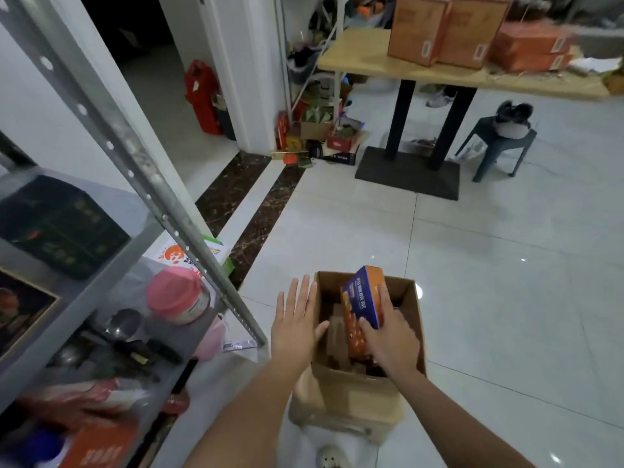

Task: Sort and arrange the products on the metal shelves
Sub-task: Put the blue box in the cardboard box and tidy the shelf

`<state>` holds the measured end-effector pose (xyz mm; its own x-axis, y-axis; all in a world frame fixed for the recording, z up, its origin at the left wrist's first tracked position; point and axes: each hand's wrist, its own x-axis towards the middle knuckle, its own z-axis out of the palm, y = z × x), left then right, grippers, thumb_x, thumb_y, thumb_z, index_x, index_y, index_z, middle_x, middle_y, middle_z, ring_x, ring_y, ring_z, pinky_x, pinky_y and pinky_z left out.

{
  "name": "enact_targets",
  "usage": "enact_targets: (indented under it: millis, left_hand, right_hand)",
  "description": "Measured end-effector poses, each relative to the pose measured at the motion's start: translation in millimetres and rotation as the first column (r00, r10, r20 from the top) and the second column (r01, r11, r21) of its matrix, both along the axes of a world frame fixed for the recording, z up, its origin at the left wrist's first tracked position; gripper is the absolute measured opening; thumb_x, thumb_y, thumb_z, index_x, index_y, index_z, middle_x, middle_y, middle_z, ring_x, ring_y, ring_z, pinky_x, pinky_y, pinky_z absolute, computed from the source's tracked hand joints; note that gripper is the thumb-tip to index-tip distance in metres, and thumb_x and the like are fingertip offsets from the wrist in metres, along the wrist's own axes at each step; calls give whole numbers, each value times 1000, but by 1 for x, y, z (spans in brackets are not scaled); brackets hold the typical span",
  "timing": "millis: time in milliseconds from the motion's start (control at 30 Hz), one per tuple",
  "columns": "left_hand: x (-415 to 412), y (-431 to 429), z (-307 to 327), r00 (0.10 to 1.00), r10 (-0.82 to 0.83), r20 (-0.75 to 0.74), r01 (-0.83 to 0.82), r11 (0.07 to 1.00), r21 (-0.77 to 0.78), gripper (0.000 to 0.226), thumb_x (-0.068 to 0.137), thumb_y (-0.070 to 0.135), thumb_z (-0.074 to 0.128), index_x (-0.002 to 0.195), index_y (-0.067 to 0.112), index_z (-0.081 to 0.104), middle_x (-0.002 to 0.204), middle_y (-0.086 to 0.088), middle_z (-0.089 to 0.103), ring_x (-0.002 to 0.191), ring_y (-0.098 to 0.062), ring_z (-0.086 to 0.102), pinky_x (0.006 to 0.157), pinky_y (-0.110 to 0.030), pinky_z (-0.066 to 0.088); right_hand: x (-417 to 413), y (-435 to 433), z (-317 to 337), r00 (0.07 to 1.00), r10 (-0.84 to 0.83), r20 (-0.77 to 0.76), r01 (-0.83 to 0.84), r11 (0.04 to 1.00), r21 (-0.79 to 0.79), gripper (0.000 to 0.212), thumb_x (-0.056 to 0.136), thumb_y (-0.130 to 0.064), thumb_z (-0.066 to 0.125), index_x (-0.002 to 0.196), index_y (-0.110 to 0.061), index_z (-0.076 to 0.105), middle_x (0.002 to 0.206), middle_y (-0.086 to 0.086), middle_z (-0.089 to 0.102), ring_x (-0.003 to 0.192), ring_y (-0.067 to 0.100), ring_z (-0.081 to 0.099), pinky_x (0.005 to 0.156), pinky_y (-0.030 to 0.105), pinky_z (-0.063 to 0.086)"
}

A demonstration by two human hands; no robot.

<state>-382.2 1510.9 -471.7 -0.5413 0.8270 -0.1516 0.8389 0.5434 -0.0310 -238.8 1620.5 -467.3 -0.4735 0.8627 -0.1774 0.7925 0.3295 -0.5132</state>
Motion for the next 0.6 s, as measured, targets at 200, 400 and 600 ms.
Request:
enact_targets:
  millis: [200, 400, 600]
  left_hand:
    - [-18, 29, -61, 992, 121, 39, -123, 990, 63, 73, 102, 51, 26, 148, 19, -21, 157, -5, -23, 146, -25, -19, 120, -44, -5]
    - [-16, 41, -89, 997, 78, 18, -80, 985, 152, 78, 90, 48, 60, 150, 13, 25, 157, -9, 27, 144, -28, 29, 114, -46, 29]
    - [-14, 44, -104, 991, 102, 84, -107, 993, 55, 74, 103, 46, 28, 149, 12, -19, 158, -5, -21, 146, -25, -18, 119, -43, -7]
  right_hand:
    - [-45, 4, -72, 987, 44, 153, -48, 999, 23, 79, 96, -51, 45, 151, -41, -11, 152, 4, 34, 115, 26, 58, 87, 38, 50]
    - [-52, 5, -127, 960, 80, 269, -95, 994, 45, 76, 96, -46, 48, 156, -25, 6, 151, 12, 38, 132, 27, 46, 108, 43, 36]
    - [-61, 6, -146, 952, 85, 295, -135, 979, 155, 79, 94, -38, 56, 155, -11, 15, 147, 18, 39, 136, 32, 39, 111, 42, 33]
